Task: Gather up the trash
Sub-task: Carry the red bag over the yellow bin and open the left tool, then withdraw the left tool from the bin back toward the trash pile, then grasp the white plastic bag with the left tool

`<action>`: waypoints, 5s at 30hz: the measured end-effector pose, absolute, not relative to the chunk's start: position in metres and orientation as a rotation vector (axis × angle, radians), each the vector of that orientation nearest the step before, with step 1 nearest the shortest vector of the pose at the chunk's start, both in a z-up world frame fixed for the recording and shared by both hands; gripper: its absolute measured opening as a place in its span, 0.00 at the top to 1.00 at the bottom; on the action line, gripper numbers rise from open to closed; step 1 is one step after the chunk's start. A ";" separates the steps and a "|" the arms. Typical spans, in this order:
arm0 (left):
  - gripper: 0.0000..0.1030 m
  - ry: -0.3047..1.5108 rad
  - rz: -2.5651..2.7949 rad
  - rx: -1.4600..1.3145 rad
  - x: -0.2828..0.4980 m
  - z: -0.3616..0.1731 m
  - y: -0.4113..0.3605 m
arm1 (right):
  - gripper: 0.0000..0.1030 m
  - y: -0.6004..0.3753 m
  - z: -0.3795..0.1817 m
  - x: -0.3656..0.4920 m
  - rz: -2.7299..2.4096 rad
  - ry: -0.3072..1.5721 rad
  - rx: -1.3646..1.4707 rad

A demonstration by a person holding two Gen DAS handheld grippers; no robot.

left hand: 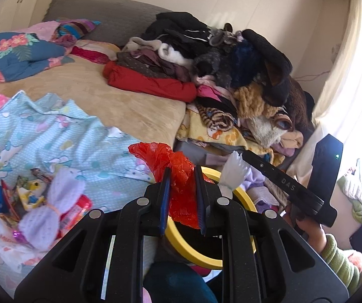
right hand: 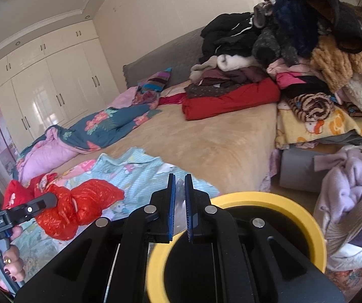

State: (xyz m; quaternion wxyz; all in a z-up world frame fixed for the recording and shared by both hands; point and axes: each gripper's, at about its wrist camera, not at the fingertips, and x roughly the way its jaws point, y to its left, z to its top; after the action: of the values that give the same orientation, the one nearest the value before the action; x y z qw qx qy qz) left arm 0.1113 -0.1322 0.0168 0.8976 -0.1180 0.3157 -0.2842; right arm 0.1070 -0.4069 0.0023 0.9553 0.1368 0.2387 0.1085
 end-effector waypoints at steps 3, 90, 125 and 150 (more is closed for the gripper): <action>0.88 0.661 -0.608 -0.234 0.109 0.014 -0.143 | 0.93 -0.417 0.000 0.106 0.192 0.489 0.275; 0.11 0.516 -0.123 -0.248 0.098 -0.001 -0.003 | 0.33 -0.251 -0.020 0.096 0.475 0.600 0.113; 0.29 0.774 -0.110 -0.460 0.081 -0.111 0.102 | 0.49 -0.115 -0.081 0.142 0.636 0.848 -0.003; 0.95 0.781 -0.217 -0.456 0.080 -0.081 0.078 | 0.88 -0.160 -0.054 0.129 0.631 0.739 0.078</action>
State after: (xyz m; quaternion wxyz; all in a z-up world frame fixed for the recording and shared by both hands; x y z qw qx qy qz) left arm 0.0796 0.0780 -0.0806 0.8937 -0.2200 0.3768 -0.1044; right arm 0.1289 -0.1603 -0.0543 0.8835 0.0376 0.3552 0.3030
